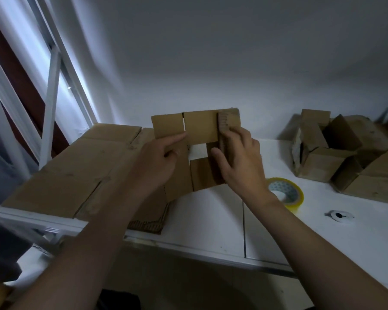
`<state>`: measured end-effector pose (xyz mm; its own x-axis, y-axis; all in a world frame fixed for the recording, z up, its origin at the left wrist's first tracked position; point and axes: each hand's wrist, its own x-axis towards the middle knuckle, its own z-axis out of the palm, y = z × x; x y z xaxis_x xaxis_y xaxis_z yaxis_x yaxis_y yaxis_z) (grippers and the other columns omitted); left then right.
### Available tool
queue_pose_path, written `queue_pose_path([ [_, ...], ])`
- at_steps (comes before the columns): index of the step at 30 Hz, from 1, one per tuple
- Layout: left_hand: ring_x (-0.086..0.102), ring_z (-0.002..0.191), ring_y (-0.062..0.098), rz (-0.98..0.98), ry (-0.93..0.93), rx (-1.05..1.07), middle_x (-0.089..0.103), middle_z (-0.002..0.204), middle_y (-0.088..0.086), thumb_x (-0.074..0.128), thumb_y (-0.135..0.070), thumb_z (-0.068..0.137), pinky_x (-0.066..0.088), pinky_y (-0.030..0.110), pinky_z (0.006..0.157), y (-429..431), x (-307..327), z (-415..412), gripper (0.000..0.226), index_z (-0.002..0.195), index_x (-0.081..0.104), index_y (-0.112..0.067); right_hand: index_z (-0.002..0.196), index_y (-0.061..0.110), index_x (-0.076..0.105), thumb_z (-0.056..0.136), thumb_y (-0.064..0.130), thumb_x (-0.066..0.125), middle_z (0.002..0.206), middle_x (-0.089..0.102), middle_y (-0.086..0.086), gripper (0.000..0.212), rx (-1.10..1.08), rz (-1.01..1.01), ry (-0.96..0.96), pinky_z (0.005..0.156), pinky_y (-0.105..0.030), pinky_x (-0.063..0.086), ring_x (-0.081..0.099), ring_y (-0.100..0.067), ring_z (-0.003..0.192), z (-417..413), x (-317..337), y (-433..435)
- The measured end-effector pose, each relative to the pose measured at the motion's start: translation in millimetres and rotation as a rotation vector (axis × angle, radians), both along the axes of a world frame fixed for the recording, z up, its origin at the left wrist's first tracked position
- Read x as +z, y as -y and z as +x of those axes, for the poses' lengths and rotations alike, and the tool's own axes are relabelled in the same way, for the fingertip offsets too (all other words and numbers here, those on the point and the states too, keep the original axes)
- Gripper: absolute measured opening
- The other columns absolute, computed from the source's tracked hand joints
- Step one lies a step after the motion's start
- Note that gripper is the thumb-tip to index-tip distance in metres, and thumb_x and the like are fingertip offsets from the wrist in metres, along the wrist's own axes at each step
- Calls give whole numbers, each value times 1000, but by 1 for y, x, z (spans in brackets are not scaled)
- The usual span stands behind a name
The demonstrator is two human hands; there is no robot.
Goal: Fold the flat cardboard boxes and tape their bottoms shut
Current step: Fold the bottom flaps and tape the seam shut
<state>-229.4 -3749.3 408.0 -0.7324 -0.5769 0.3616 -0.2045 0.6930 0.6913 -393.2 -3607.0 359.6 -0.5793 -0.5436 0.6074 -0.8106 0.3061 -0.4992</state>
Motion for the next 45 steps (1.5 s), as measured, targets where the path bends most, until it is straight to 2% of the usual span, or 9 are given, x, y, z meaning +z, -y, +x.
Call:
queue_pose_path([
  [4,59,104,10,-9,-41,-8,61,116,-24,53,-8,100,49,24,92,-1,-1,2,54,145,51,-39,127,43,53,101,48,51,153,15,13,26,150,-110,430,113,-41,40,37,-10,128,-2,-6,8],
  [9,33,143,0,74,-266,-189,27,160,-11,60,-8,97,38,16,110,-5,-9,-1,83,156,10,-39,134,41,54,102,43,52,153,20,10,33,168,-97,443,109,-26,37,33,4,122,1,-5,12],
  [13,59,119,13,197,-367,-214,51,131,5,53,-33,98,53,23,92,-6,-12,-5,52,146,33,-29,138,36,54,102,39,53,154,24,7,35,157,-109,435,110,-26,34,32,5,124,4,1,13],
  [17,47,128,14,193,-218,-106,37,139,2,38,-53,97,51,40,102,-7,-16,-11,36,109,68,-37,128,33,61,98,46,58,155,20,8,33,144,-102,401,117,-38,36,35,-14,138,10,11,9],
  [22,52,112,8,334,-211,-94,34,138,0,44,-27,107,55,39,94,-24,0,-20,27,109,72,-29,137,33,54,77,80,57,160,7,8,77,66,114,295,119,-48,29,26,-31,143,27,34,-12],
  [27,59,110,15,518,-157,-129,46,132,-1,56,-43,101,59,47,87,-38,1,-35,9,102,63,-40,143,33,42,71,90,48,159,19,0,92,-121,479,30,104,-52,35,32,-43,131,31,54,-32],
  [32,53,107,0,509,-35,-96,48,116,-25,48,-82,73,57,41,90,-45,-6,-47,84,133,50,-23,155,23,22,68,96,20,164,9,0,113,-205,699,54,108,-65,29,15,-56,140,31,47,-30],
  [38,63,113,12,557,-67,-155,66,123,-10,38,-56,102,56,39,95,-43,-5,-44,38,120,58,-30,151,47,23,80,90,23,166,8,4,83,-169,759,67,104,-77,19,-2,-55,147,28,51,-16],
  [45,63,111,15,522,-108,-91,65,121,-8,34,-46,107,57,38,92,-30,-7,-36,33,103,67,-43,135,55,47,69,87,42,150,38,12,74,-49,599,-4,97,-64,30,28,-36,135,19,53,-10],
])
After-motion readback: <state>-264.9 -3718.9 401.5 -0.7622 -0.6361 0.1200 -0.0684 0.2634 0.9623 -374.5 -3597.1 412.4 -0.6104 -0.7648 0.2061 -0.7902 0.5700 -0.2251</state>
